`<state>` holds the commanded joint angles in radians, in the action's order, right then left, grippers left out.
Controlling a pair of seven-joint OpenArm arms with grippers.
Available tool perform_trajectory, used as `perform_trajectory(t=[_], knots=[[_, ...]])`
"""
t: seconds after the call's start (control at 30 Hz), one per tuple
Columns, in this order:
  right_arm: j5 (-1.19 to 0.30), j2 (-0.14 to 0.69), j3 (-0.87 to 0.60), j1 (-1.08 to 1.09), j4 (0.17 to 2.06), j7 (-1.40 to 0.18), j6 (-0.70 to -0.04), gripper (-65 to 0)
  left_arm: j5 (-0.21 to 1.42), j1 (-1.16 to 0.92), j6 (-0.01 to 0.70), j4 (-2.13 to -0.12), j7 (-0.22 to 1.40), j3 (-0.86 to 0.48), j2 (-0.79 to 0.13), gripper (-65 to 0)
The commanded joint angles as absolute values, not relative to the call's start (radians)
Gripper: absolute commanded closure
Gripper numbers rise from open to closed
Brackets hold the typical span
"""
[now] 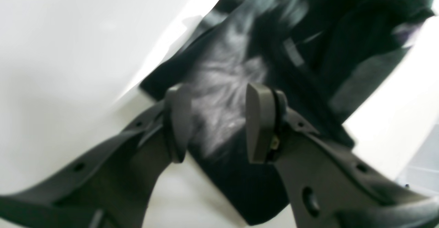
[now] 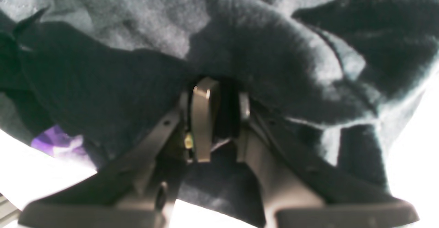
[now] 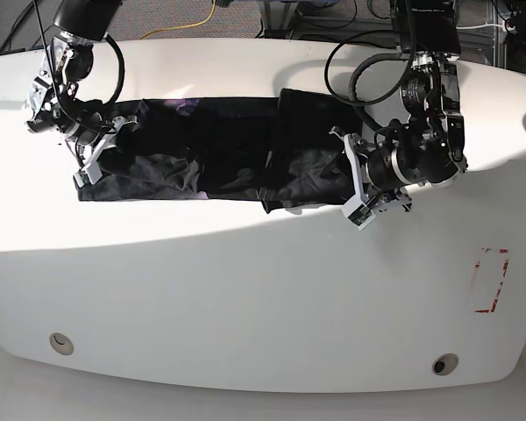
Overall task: Layout the t-shirt on the table in an organized manner, then fold the t-shirt properly
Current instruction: 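Press the folded strip flat with both grippers and adjust its ends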
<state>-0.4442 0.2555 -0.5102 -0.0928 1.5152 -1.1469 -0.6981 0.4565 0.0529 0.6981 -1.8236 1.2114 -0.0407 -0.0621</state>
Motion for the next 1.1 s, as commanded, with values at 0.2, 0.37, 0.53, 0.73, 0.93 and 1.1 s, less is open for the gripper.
perform_trajectory(t=[0.2,0.37,0.53,0.73,0.93,1.1], knots=[[-0.444,0.254,-0.510,-0.091,1.515,-1.147,-0.698,-10.8,0.352,0.071,0.698,-1.822,1.211,-0.028,-0.061,-24.9],[-0.444,0.255,-0.510,-0.077,1.517,-1.147,-0.698,-10.8,0.275,0.071,0.698,-1.747,1.210,-0.031,-0.058,-24.9],[-0.444,0.255,-0.510,-0.068,1.517,-1.147,-0.698,-10.8,0.268,0.068,0.698,-1.603,1.119,-0.028,-0.065,-24.6],[-0.444,0.254,-0.512,-0.048,1.543,-1.148,-0.698,-10.9,0.268,0.061,0.698,-1.481,1.066,-0.015,-0.071,-24.3],[-0.446,0.252,-0.519,-0.038,1.675,-1.185,-0.698,-20.9,0.266,0.062,0.698,-1.428,1.061,0.016,-0.093,-16.8],[-0.509,0.237,-0.593,0.012,1.817,-1.282,-0.698,-48.4,0.265,0.061,0.698,-1.406,1.043,0.019,-0.120,-10.7]])
